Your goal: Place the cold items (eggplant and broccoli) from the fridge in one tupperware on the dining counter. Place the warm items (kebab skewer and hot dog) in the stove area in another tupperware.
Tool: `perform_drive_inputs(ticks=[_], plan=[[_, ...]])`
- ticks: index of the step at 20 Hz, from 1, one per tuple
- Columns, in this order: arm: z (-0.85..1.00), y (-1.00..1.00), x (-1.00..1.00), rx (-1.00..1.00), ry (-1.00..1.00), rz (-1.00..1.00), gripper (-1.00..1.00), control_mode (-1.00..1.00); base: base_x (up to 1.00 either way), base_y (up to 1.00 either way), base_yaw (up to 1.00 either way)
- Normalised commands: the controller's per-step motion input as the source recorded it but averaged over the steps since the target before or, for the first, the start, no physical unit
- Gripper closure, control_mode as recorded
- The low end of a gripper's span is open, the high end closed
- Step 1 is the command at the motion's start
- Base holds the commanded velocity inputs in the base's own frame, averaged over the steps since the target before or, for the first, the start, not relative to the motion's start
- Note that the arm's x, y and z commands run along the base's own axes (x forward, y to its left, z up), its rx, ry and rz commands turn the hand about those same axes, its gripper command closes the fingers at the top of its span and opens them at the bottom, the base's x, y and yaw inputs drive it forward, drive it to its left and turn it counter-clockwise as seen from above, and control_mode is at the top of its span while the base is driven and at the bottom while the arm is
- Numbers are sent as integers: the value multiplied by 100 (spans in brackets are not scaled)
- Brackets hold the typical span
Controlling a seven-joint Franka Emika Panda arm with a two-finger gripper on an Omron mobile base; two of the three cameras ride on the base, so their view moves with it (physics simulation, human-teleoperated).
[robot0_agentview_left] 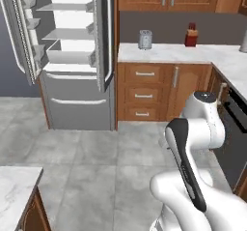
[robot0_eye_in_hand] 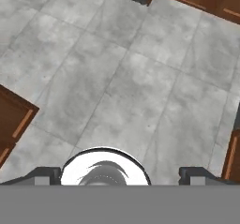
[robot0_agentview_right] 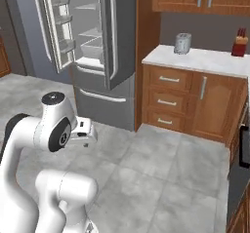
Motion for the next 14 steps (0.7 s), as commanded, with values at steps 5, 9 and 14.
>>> perform_drive_inputs(ticks=[5,9,14], plan=[[0,0,0,0,0,0,-100,100,100,0,48],[0,0,0,0,0,0,-100,100,83,0,61],[0,0,0,0,0,0,-100,100,60,0,68]])
